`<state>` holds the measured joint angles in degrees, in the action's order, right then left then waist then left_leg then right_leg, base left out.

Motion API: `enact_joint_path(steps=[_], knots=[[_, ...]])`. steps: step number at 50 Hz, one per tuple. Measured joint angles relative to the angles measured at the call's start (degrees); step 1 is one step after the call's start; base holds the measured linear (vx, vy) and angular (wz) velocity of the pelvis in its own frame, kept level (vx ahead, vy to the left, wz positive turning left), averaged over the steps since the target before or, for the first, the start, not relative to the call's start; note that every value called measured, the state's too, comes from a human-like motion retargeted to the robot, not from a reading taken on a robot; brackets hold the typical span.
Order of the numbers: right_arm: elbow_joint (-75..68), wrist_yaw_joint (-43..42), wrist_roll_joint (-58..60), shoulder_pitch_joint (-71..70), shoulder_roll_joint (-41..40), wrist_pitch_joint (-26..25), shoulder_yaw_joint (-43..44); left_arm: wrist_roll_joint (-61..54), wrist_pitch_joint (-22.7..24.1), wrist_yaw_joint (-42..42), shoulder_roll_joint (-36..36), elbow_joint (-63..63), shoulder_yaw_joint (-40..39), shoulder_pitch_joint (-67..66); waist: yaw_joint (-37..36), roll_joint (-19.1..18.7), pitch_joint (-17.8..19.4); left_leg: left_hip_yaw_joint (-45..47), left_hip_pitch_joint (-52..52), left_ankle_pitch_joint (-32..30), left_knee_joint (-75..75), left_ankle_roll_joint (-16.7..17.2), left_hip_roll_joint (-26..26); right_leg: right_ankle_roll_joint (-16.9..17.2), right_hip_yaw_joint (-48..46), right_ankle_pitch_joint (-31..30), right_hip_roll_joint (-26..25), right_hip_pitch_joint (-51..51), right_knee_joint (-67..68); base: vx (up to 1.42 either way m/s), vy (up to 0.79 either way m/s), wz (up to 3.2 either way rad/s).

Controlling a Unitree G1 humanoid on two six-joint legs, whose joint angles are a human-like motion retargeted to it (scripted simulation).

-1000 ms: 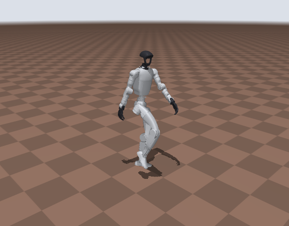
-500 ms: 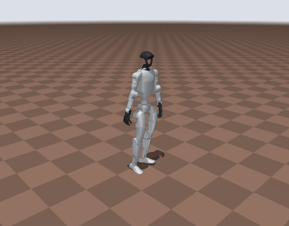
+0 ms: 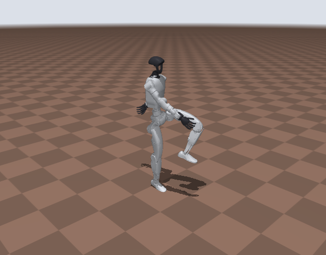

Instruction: In place motions

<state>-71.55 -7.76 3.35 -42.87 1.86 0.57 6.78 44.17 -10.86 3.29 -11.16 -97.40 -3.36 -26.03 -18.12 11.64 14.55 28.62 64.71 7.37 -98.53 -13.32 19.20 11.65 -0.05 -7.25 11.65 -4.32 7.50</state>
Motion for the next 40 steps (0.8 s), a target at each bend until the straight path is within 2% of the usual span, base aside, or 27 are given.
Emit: enact_joint_path(steps=[3, 8, 12, 15, 18, 20, 23, 25, 27, 28, 32, 34, 37, 40], knots=[[4.78, -2.07, 7.33, -6.35, -0.09, 0.04, -2.03, 1.17, 1.35, 4.35, 0.09, 0.00, -1.43, 0.03, -4.64, 2.28, 2.82, 3.54, 4.28, 1.49, 0.26, 2.83, 0.99, -0.73, 2.60, 0.44, 2.32, 1.09, 1.65, 0.01, -0.05, -0.68], [7.57, -6.92, 10.79, -12.70, -0.18, 0.10, -5.24, 0.16, 5.12, 5.63, 0.66, 1.47, -1.69, 2.50, -5.91, 3.53, 5.06, 5.10, 2.74, 1.39, -0.39, 4.09, 2.07, -0.85, 3.06, -0.18, 3.11, 1.27, 3.01, -0.02, -0.06, 0.00], [6.83, -6.54, 9.35, -11.74, -0.18, 1.51, -4.48, -0.06, 5.82, 3.73, 0.64, 3.71, -1.52, 4.32, -3.50, 2.61, 1.86, 1.84, -3.35, 1.64, -0.32, 2.46, 2.00, 0.54, 0.48, -0.63, 1.45, 1.66, 1.68, 0.01, -0.03, 0.71], [4.18, -4.96, 9.60, -8.24, -0.13, 2.90, -3.85, -0.35, 5.98, 2.29, 0.74, 5.49, -3.09, 5.49, -1.63, 1.45, -0.57, -0.31, -13.04, 1.33, 4.78, 1.17, 0.88, 1.70, -1.34, -1.20, 0.30, 1.57, 0.75, 0.04, 0.04, 0.60], [-0.01, -2.92, 10.63, -2.95, -0.52, 2.93, -3.55, -2.74, 6.51, 1.55, 0.54, 7.36, -4.89, 6.18, 1.58, 0.92, -3.21, -1.24, -26.04, 0.21, 18.46, 0.90, -4.78, 3.19, -3.54, -1.85, 0.00, 0.69, -0.22, 0.11, 0.05, 0.65], [-2.12, 0.07, 9.66, 1.81, -0.91, 3.26, -3.89, -4.67, 7.12, 0.98, 0.15, 8.18, -6.13, 6.57, 3.59, 0.61, -5.00, -2.93, -34.98, -1.39, 31.07, 1.87, -9.75, 3.35, -4.66, -2.43, -1.05, -0.09, -0.92, 0.19, 0.07, 0.62], [-3.15, 5.71, 5.15, 11.55, -1.06, 3.31, -5.81, -7.18, 7.28, -0.08, -0.29, 8.83, -7.53, 7.36, 8.42, -1.22, -8.63, -9.42, -47.23, -4.36, 53.49, 3.35, -17.76, 3.35, -7.75, -2.75, -3.58, -0.97, -2.10, 0.22, 0.14, 0.96], [-2.94, 9.12, 2.35, 18.78, -0.92, 4.13, -6.82, -7.92, 7.22, -0.32, -0.40, 9.73, -8.41, 8.01, 11.58, -2.88, -11.34, -14.97, -54.71, -7.00, 69.86, 5.58, -22.23, 3.35, -9.03, -2.77, -5.65, -0.56, -2.53, 0.21, 0.23, 1.06], [-3.41, 10.95, -0.09, 25.63, -0.74, 4.98, -7.06, -8.43, 7.48, -0.32, -0.31, 11.35, -8.70, 8.46, 15.11, -5.08, -13.19, -14.73, -61.91, 2.28, 83.96, 10.47, -22.99, 3.29, -10.87, -2.39, -7.94, -0.35, -2.71, 0.18, 0.29, 1.22], [-3.70, 11.70, -1.22, 28.50, -0.41, 5.25, -7.10, -8.78, 7.55, -0.35, -0.13, 12.50, -8.71, 8.85, 16.88, -6.02, -13.63, -8.90, -64.54, 3.37, 89.53, 11.82, -21.09, 3.11, -12.04, -2.15, -8.88, -0.23, -2.90, 0.07, 0.29, 1.35], [-4.70, 14.24, -2.70, 36.49, 0.91, 4.90, -5.04, -10.31, 8.03, 0.34, 0.76, 18.91, -7.35, 11.65, 22.48, -7.01, -11.87, -12.65, -65.36, -0.67, 98.40, 15.97, -21.08, 2.42, -18.20, -0.05, -8.94, -0.52, -4.10, -0.11, 0.22, 1.30], [-5.24, 14.30, -3.03, 38.66, 1.26, 4.45, -3.72, -10.96, 9.17, 0.51, 1.02, 21.95, -6.25, 13.07, 22.51, -6.86, -10.53, -12.49, -64.52, -1.25, 98.84, 15.72, -21.26, 1.70, -19.28, 1.03, -8.46, 0.00, -4.46, -0.17, 0.15, 0.42], [-5.84, 14.22, -3.42, 41.33, 2.12, 4.19, -2.73, -12.42, 10.86, -0.04, 0.78, 24.25, -3.52, 14.78, 19.82, -6.30, -9.16, -14.66, -63.69, -0.97, 97.79, 13.45, -22.24, -0.05, -18.99, 2.44, -7.43, 0.68, -4.74, -0.04, 0.21, -0.47], [-7.69, 13.82, -0.96, 42.20, 2.76, 3.11, -1.25, -12.50, 11.28, -0.39, 0.64, 23.32, -1.83, 15.91, 16.58, -5.44, -9.34, -14.32, -63.79, -0.52, 97.30, 11.62, -23.07, -2.08, -17.29, 2.71, -6.19, 1.72, -4.05, -0.01, 0.18, -0.90]])
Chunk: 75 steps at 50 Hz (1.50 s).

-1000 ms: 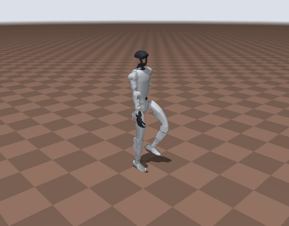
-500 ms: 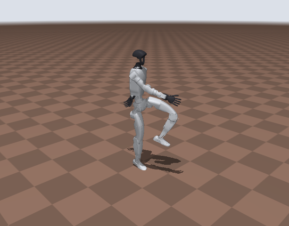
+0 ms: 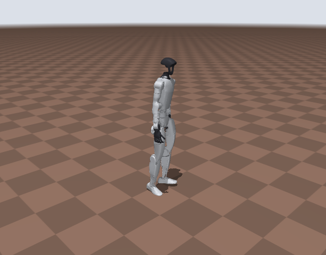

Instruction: In place motions

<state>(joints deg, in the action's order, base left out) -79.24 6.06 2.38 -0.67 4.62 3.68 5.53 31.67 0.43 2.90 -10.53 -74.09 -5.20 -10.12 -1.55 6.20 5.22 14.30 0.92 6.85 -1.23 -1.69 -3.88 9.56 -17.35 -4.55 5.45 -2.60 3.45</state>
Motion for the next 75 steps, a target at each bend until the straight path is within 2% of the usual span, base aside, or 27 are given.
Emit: enact_joint_path(steps=[4, 7, 9, 10, 13, 15, 19, 20, 22, 24, 27, 30, 34, 38, 40, 42, 46, 50, 52, 53, 55, 57, 60, 62, 65, 68, 75], knots=[[-3.45, -2.36, 4.88, -0.62, 0.90, -2.21, 3.73, -1.24, 0.09, -0.94, 0.17, -9.00, 1.79, 3.79, -0.21, -0.43, -0.85, -0.01, -1.29, 0.19, 0.66, -1.98, -0.67, -2.57, 1.62, -5.87, 1.05, 1.42, 4.33, 0.04, 0.27, -0.37], [-3.46, -3.50, 6.27, 1.56, 1.22, -2.66, 4.41, -4.78, 0.62, 0.57, 0.59, -13.58, 3.78, 5.91, 2.72, -1.89, -1.01, -2.10, -2.47, 0.36, 0.22, -3.45, -0.17, -6.03, 0.68, -17.73, 1.43, 2.77, 11.36, 0.13, 0.25, 0.19], [-3.22, -3.85, 8.20, 3.68, 1.78, -1.94, 5.29, -8.67, 2.40, 2.04, 1.34, -13.42, 5.54, 8.48, 4.29, -1.62, 0.64, -2.74, -4.89, 1.61, -0.92, -4.26, -1.53, -6.65, 1.71, -25.45, 6.62, 7.88, 30.31, 0.17, 0.20, 0.33], [-3.44, -4.27, 9.38, 4.60, 2.39, -1.51, 5.90, -9.89, 3.68, 2.82, 1.88, -12.57, 5.67, 10.02, 5.44, 0.59, 2.47, -3.31, -7.35, 3.07, -2.14, -4.75, -4.86, -6.10, 5.48, -25.45, 12.57, 12.62, 48.26, 0.39, 0.02, 0.74], [-6.19, -6.59, 11.71, 7.47, 3.09, -1.80, 5.79, -13.85, 7.52, 6.66, 1.65, -8.54, 6.36, 17.52, 10.38, 1.16, 4.83, -5.64, -11.02, 4.97, -2.95, -4.31, -6.26, -10.28, 15.34, -25.45, 11.90, 20.19, 77.22, 0.46, 0.01, 0.78], [-9.94, -6.05, 12.35, 9.48, 3.40, -3.29, 5.68, -15.71, 7.75, 9.85, 0.72, -6.16, 5.88, 23.98, 14.42, 0.36, 6.21, -6.92, -12.33, 5.20, -2.75, -4.01, -4.94, -14.37, 15.59, -25.45, 12.78, 25.20, 90.25, 0.11, 0.16, 0.95], [-17.28, 2.50, 18.08, 13.16, 4.11, -10.61, 6.75, -19.49, 7.00, 16.90, 0.56, 0.26, 1.54, 37.41, 23.08, -3.66, 11.97, -10.45, -12.57, 4.86, -6.09, -5.22, 2.65, -13.90, 13.43, -25.45, 8.38, 39.13, 100.26, -0.24, 0.32, 1.31], [-18.17, 5.94, 20.83, 14.06, 4.66, -12.57, 7.18, -22.25, 6.71, 19.10, 0.68, 2.34, 0.86, 40.83, 25.01, -5.70, 13.89, -10.97, -11.82, 4.89, -7.70, -6.03, 5.43, -13.78, 12.24, -25.45, 7.16, 43.80, 99.75, -0.50, 0.55, 0.50], [-18.17, 10.35, 25.62, 17.13, 5.52, -14.80, 7.68, -29.90, 6.10, 22.45, 0.90, 7.64, 0.86, 45.34, 25.43, -10.67, 15.12, -9.26, -7.70, 3.93, -9.38, -7.28, 11.09, -17.58, 8.07, -24.32, 6.08, 56.08, 94.74, -0.44, 0.49, -0.87], [-18.17, 12.12, 28.34, 19.18, 6.32, -16.27, 8.19, -35.86, 5.58, 24.12, 0.93, 12.55, 0.44, 49.17, 24.25, -13.44, 15.10, -6.38, -4.74, 4.76, -11.76, -7.56, 14.81, -21.02, 4.73, -15.68, 4.10, 66.12, 91.86, -0.12, 0.18, -1.22], [-18.17, 12.02, 28.92, 21.86, 6.80, -19.32, 9.66, -39.76, 5.76, 24.76, 1.04, 17.60, -0.39, 52.83, 25.72, -14.27, 15.86, -6.14, -4.18, 6.39, -14.54, -7.51, 17.81, -23.63, 0.66, 0.68, 2.69, 72.06, 88.58, 0.06, -0.04, -0.09], [-18.17, 11.57, 25.34, 21.40, 6.94, -21.20, 12.03, -40.54, 6.94, 23.46, 0.84, 20.43, -0.20, 54.46, 26.53, -15.27, 16.08, -6.73, -3.20, 7.32, -16.16, -7.71, 19.17, -23.75, -1.49, 8.45, 2.05, 72.27, 84.37, 0.02, -0.01, 0.01], [-18.17, 11.51, 16.75, 17.16, 6.08, -17.40, 17.17, -40.58, 9.02, 23.14, -0.10, 21.27, 1.64, 52.16, 26.17, -14.88, 14.35, -6.31, -2.66, 6.35, -14.52, -7.85, 17.49, -20.00, -0.96, 1.01, 1.71, 65.72, 79.56, -0.03, 0.05, -0.12], [-13.70, 10.48, 1.18, 13.56, 4.25, -13.46, 19.86, -38.08, 9.22, 24.00, 0.67, 19.78, 2.99, 45.44, 23.92, -14.01, 10.84, -4.71, -3.10, 4.99, -11.58, -8.12, 14.40, -14.66, 0.81, -15.43, 2.12, 53.50, 74.30, 0.04, 0.03, -0.29], [-10.75, 9.94, -3.04, 12.45, 3.58, -11.73, 20.28, -36.83, 8.85, 24.19, 1.07, 18.38, 4.17, 41.36, 22.99, -13.91, 8.52, -4.58, -3.03, 4.28, -10.06, -8.08, 13.04, -14.22, 1.57, -24.10, 2.55, 46.49, 71.14, 0.11, 0.00, -0.15], [-7.17, 7.23, -7.86, 10.22, 3.10, -10.21, 19.35, -33.70, 8.84, 24.07, 1.92, 16.41, 5.15, 36.38, 22.97, -8.82, 8.68, -4.89, -7.62, 6.01, -10.32, -8.89, 6.16, -12.26, 8.79, -25.45, 4.61, 37.12, 73.66, 0.34, -0.08, 0.65], [-3.10, 4.08, -4.73, 4.91, 4.23, -8.99, 15.30, -28.78, 7.37, 21.73, 3.54, 10.07, 6.13, 27.84, 19.72, -4.27, 7.03, -3.23, -11.14, 8.63, -10.31, -9.36, -1.65, -16.39, 15.03, -25.45, 8.78, 22.45, 70.36, 0.31, -0.09, -0.41], [-1.82, 1.31, 2.03, 1.51, 4.98, -8.94, 10.76, -21.72, 4.91, 20.05, 4.84, 2.01, 5.64, 19.58, 14.69, -3.04, 3.85, -0.93, -11.07, 7.66, -7.15, -9.45, -5.09, -17.89, 16.50, -25.45, 8.69, 12.50, 53.03, -0.07, -0.02, -0.79], [-1.97, 0.22, 4.93, 0.75, 4.58, -8.86, 8.36, -18.76, 4.11, 18.10, 4.65, -1.63, 5.14, 15.24, 11.48, -4.20, 1.27, -0.01, -9.34, 5.63, -4.35, -9.30, -4.27, -15.86, 17.16, -25.44, 4.37, 7.61, 34.91, -0.22, 0.00, -1.22], [-2.06, -0.20, 6.25, 0.54, 4.11, -8.76, 7.03, -17.46, 3.87, 16.81, 4.27, -3.24, 4.90, 13.03, 8.84, -6.75, -1.05, 1.41, -7.22, 4.26, -2.46, -8.72, -1.37, -13.36, 17.90, -25.42, -0.10, 3.56, 18.45, -0.14, -0.06, -1.71], [-2.24, -0.69, 8.32, 0.29, 4.17, -8.64, 4.88, -15.15, 3.42, 14.80, 3.89, -5.83, 4.45, 9.26, 4.27, -6.81, -3.19, 3.56, -6.72, 4.34, -1.24, -8.22, -1.94, -10.60, 13.33, -12.20, 0.40, -0.28, 5.26, 0.04, -0.10, -1.56], [-3.19, -0.68, 10.40, 0.15, 3.70, -8.30, 3.08, -12.36, 3.37, 12.00, 3.15, -8.67, 3.20, 6.33, 0.47, -5.11, -4.89, 4.39, -7.18, 4.81, -0.08, -7.69, -3.54, -9.55, 8.50, -0.46, 3.23, -0.26, 1.46, 0.16, -0.10, -1.20], [-6.77, -0.70, 12.76, -0.41, 2.47, -7.71, 0.50, -9.07, 1.79, 5.94, 1.91, -13.68, -0.70, 3.11, -4.56, -3.27, -9.49, 6.90, -4.48, 5.35, 0.58, -6.84, -3.82, -11.52, 5.72, 4.75, 4.24, 3.41, -0.57, 0.16, -0.18, -0.99], [-9.42, -0.23, 14.13, -2.08, 1.99, -8.35, -0.37, -9.66, -0.14, 0.75, 2.62, -17.16, -3.61, 2.44, -5.72, -3.03, -10.41, 7.46, -2.58, 5.43, 0.49, -6.49, -3.29, -10.39, 8.72, 3.07, 3.68, 6.36, 1.14, -0.04, -0.20, -0.27], [-11.41, 1.00, 15.39, -5.76, 1.88, -9.19, -3.35, -14.65, -0.11, -1.41, 3.73, -19.37, -6.68, 1.37, -2.98, -4.38, -5.47, 6.35, -3.47, 5.21, -0.02, -6.16, -2.04, -9.22, 12.70, -0.90, 2.19, 5.88, 3.35, -0.13, -0.20, 0.47], [-10.75, 0.76, 16.88, -6.59, 1.78, -8.69, -6.14, -15.32, -0.44, 2.10, 4.61, -19.23, -7.15, -0.14, 1.20, -5.68, -2.18, 6.21, -4.57, 4.84, 0.25, -5.64, -0.95, -7.53, 10.84, -1.96, 1.77, 4.08, 3.78, -0.11, -0.06, 0.66], [-14.00, -4.45, 12.95, -1.24, 1.16, -6.22, -4.60, 0.54, -2.86, 1.53, 3.77, -16.30, -3.37, -2.43, 3.60, -6.74, -5.75, 2.77, -2.40, 3.84, 1.12, -4.10, -0.56, -6.63, 5.15, 1.85, 1.08, 2.33, -0.65, 0.07, -0.05, 0.62]])
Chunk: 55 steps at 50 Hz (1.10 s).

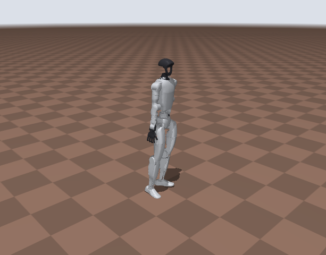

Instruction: In place motions

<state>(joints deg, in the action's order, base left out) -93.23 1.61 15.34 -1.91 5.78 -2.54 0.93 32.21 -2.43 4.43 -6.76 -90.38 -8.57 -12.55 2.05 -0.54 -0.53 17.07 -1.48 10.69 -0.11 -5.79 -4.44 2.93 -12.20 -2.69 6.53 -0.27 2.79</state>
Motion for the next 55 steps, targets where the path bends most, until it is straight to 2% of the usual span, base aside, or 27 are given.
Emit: enact_joint_path(steps=[3, 6, 9, 13, 20, 25, 35, 55], knots=[[-2.72, -0.13, -1.71, 1.59, -0.03, 0.10, 1.76, 3.37, 0.36, -0.99, -1.50, 1.93, 2.91, 0.54, -2.01, 1.15, -0.89, -0.46, 0.49, -0.24, 0.17, 0.49, -0.55, 0.55, 0.31, -0.06, 0.25, -0.03, -0.03, 0.07, -0.10, 0.11], [-4.08, 0.06, -1.47, 1.47, 0.51, -0.75, 2.34, 3.08, 0.37, -1.17, -1.63, 3.39, 3.23, 2.34, -7.56, 1.32, -0.12, 4.10, 0.04, 0.11, 0.42, 1.34, 0.64, 1.42, 4.52, 0.44, -0.41, -0.70, 0.23, -0.03, -0.11, -1.01], [-4.17, -0.49, -0.52, 1.02, 1.58, -1.37, 2.65, 0.13, 1.06, 0.17, -0.78, 4.79, 2.73, 3.69, -2.54, 1.21, 0.74, -0.59, -0.05, -0.46, 0.16, 1.34, -0.03, 1.35, -0.22, -0.87, -0.12, -1.00, 0.29, 0.01, -0.07, 1.32], [-3.54, -2.19, 0.49, 0.71, 2.65, -1.84, 3.00, -3.08, 1.93, 2.50, 0.45, 6.76, 1.68, 3.98, -0.43, 0.88, -1.00, -1.66, 0.75, -0.57, 0.18, 1.74, 0.19, 1.96, -1.15, -0.66, -0.46, -1.10, -0.37, 0.05, -0.06, 0.33], [-0.94, -4.77, -4.43, -0.92, 2.99, -0.64, 4.98, -3.00, 2.99, 2.87, 0.13, 8.16, 3.12, 5.24, -0.42, 0.92, -1.59, -0.74, 0.45, -0.14, 0.25, 2.25, 0.66, 2.69, -0.27, -0.78, -0.93, -0.78, -0.12, 0.01, -0.05, -0.10], [1.30, -5.93, -7.19, -1.75, 2.07, 0.84, 5.41, -2.07, 4.36, -0.11, -0.34, 7.54, 3.90, 5.16, 0.33, 0.78, -2.19, -0.35, 0.36, 0.09, 0.43, 2.58, 0.99, 3.20, 0.34, -0.69, -1.33, -0.45, -0.08, 0.00, -0.01, -0.02], [2.07, -8.70, -4.50, -0.78, 0.43, 3.28, 3.50, 0.67, 5.03, -4.77, -0.78, 4.72, 4.26, 3.96, 0.65, 0.95, -3.08, -0.06, 0.27, 0.46, 0.58, 2.91, 1.30, 3.88, 1.05, -0.73, -1.93, -0.04, 0.09, 0.00, 0.00, 0.00], [-3.42, -6.26, -6.07, 1.32, 2.56, 2.24, 5.66, -0.19, 4.39, -6.95, -0.51, 3.56, 3.61, 3.33, 0.49, 1.79, -3.03, -0.09, 1.06, 0.32, 0.42, 3.48, 1.79, 4.58, 1.06, -0.08, -2.34, 0.35, -0.02, 0.00, 0.00, 0.00]])
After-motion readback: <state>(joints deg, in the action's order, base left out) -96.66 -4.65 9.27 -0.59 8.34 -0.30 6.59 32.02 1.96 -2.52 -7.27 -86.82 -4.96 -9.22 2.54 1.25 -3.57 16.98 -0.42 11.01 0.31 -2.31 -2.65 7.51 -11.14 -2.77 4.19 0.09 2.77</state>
